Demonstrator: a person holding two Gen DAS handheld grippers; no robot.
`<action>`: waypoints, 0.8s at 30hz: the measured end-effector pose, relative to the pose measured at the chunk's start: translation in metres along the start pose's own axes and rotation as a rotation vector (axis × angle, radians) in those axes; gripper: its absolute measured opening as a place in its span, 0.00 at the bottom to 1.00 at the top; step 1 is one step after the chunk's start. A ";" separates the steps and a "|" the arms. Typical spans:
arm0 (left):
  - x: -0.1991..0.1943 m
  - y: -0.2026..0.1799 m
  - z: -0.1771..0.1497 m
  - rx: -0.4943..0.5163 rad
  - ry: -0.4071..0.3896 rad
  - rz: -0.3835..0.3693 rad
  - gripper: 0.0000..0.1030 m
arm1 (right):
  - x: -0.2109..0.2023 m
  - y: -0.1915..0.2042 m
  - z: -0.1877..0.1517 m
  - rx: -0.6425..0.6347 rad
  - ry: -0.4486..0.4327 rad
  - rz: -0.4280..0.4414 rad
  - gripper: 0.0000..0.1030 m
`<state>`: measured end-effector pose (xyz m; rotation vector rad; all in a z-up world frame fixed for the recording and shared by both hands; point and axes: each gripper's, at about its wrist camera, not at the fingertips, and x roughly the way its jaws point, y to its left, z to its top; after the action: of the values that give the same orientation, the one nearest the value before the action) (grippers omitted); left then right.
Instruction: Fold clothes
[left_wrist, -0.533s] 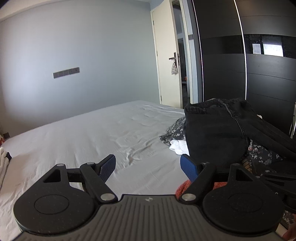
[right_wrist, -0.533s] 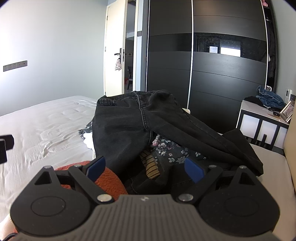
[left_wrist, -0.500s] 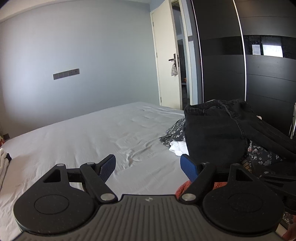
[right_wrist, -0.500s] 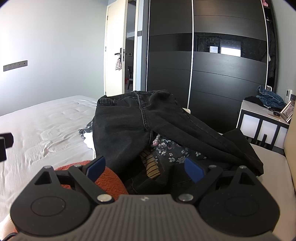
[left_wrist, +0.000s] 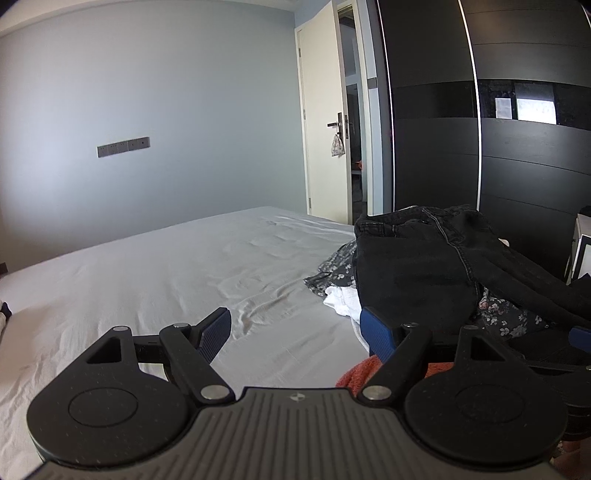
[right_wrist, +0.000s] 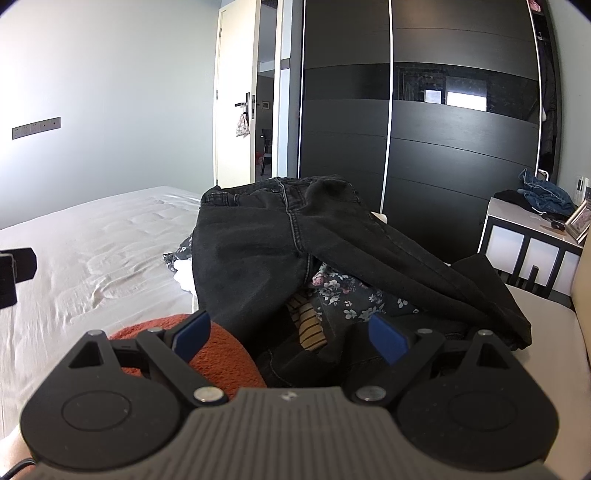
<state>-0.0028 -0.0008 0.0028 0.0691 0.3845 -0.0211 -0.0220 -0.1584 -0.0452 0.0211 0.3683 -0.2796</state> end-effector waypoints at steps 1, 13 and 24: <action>0.001 0.000 0.000 -0.004 0.005 -0.004 0.88 | -0.001 0.000 0.000 -0.001 -0.004 0.002 0.91; 0.001 0.000 -0.005 -0.006 0.018 0.000 0.81 | -0.012 0.001 0.001 -0.008 -0.009 0.023 0.91; 0.001 -0.001 -0.008 0.015 0.012 0.016 0.81 | -0.013 0.002 0.005 -0.013 -0.005 0.031 0.92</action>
<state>-0.0048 -0.0010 -0.0049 0.0871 0.3962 -0.0082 -0.0315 -0.1532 -0.0363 0.0129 0.3649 -0.2467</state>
